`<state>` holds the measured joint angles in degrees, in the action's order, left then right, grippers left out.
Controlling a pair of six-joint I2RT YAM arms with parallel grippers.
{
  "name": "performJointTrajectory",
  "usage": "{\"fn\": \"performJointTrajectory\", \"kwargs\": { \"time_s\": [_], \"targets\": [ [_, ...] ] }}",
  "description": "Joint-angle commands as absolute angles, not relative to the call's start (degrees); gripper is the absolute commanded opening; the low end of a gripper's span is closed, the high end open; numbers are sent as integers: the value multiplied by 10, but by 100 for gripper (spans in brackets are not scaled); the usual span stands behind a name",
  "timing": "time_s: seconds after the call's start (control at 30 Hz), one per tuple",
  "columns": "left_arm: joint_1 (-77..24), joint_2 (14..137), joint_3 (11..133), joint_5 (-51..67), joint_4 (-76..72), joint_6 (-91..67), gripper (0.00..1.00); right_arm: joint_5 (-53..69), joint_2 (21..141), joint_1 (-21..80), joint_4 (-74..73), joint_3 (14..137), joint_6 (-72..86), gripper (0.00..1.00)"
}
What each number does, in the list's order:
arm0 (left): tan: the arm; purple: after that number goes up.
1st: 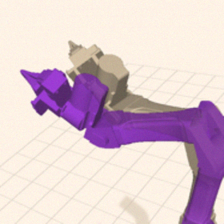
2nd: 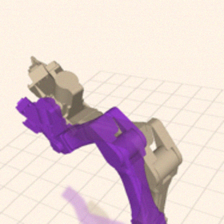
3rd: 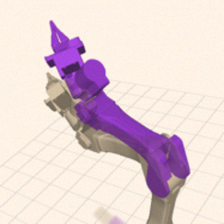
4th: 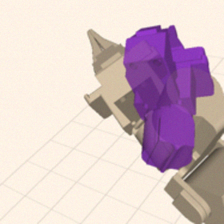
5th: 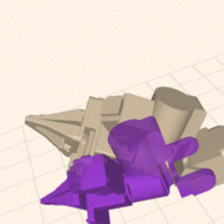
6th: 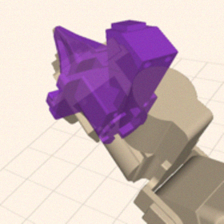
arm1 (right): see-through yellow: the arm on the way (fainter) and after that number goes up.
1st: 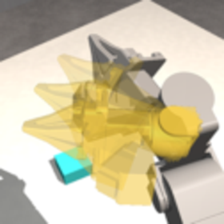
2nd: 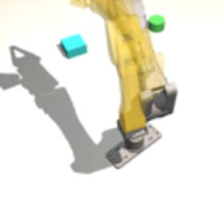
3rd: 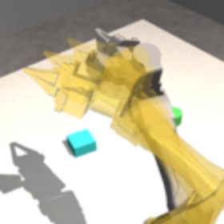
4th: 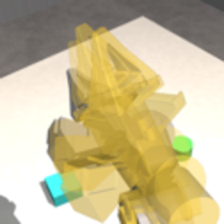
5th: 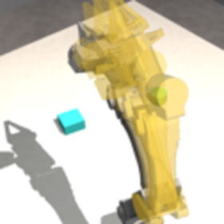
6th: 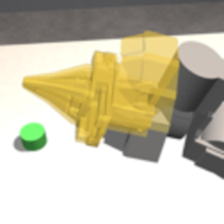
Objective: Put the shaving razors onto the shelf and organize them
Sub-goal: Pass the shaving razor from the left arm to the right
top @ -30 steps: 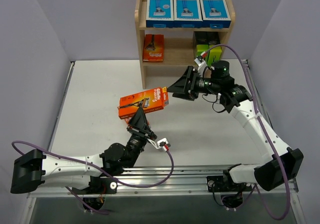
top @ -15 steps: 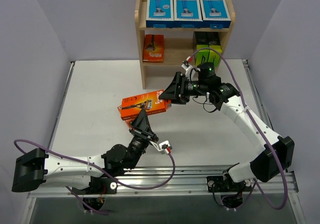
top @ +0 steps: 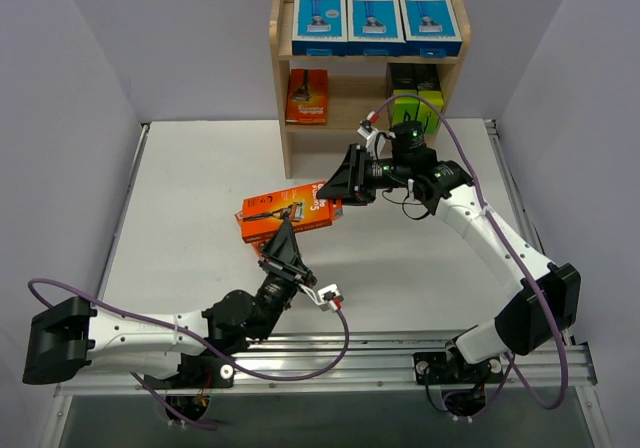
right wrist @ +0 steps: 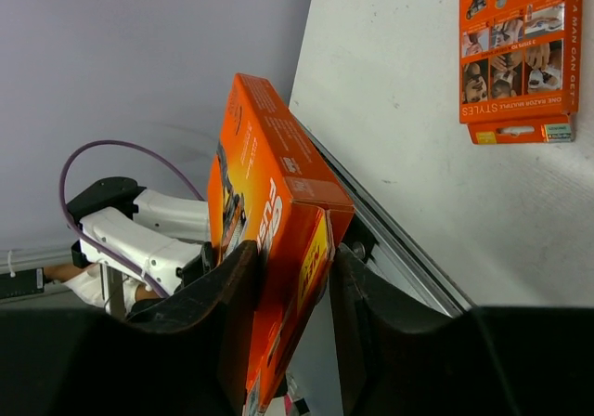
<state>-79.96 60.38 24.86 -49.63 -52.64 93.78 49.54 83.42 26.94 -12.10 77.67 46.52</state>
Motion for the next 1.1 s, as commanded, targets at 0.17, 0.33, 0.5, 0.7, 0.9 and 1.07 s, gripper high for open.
{"fn": "performJointTrajectory", "kwargs": {
  "time_s": [0.17,0.33,0.5,0.7,0.9,1.07],
  "targets": [
    [-804,549,251,-490,-484,862,27,542,803,258,-14,755,510,0],
    [-802,507,240,-474,-396,808,46,532,769,245,39,721,561,0],
    [-801,485,235,-480,-367,788,61,532,749,242,51,698,570,0],
    [-799,481,235,-491,-368,780,67,516,714,236,45,657,575,0],
    [-799,459,246,-497,-346,741,78,472,672,197,3,614,559,0],
    [-799,410,266,-498,-309,659,85,423,621,139,3,563,562,0]
  ]
}}
